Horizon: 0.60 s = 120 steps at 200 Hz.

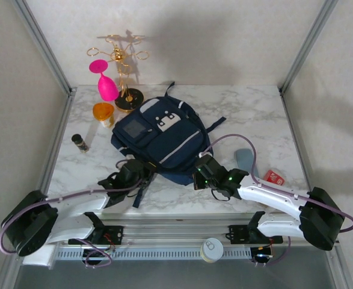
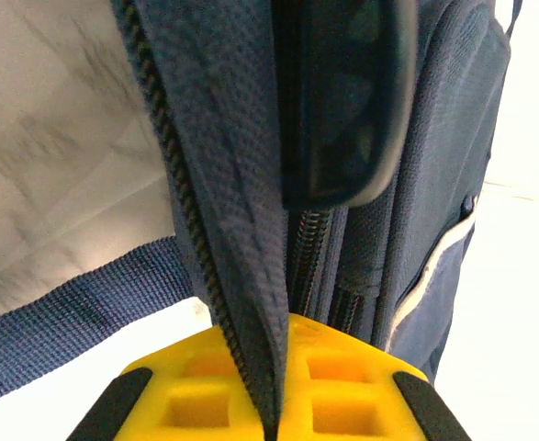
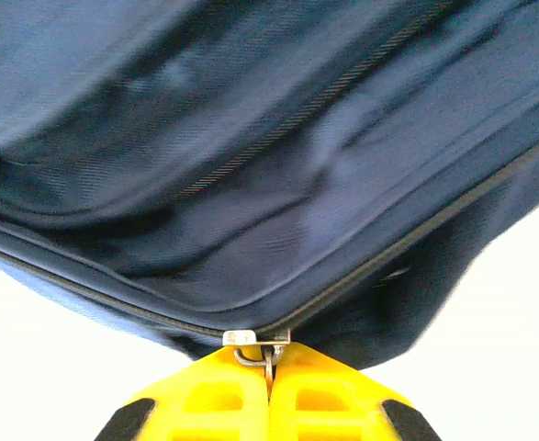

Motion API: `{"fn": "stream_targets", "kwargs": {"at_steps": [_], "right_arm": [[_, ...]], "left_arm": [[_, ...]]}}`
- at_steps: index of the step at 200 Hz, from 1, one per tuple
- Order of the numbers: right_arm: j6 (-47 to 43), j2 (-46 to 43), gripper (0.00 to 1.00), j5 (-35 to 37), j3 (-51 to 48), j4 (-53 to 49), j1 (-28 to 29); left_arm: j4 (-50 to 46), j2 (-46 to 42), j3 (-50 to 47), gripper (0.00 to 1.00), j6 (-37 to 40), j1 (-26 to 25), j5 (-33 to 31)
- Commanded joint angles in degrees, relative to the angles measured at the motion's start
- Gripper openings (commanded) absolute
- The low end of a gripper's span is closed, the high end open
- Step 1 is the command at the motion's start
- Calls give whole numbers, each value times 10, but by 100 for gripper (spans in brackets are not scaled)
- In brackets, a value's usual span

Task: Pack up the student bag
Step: Zip the student bag at the center of the table.

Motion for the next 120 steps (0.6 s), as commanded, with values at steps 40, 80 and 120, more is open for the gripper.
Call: {"fn": "stream_targets", "kwargs": {"at_steps": [40, 80, 120], "right_arm": [[-42, 41, 0, -39, 22, 43, 24], [-49, 52, 0, -58, 7, 89, 26], [-50, 58, 0, -37, -7, 97, 26]], "left_arm": [[-105, -87, -1, 38, 112, 87, -2], [-128, -125, -9, 59, 10, -20, -53], [-91, -71, 11, 74, -120, -149, -100]]}}
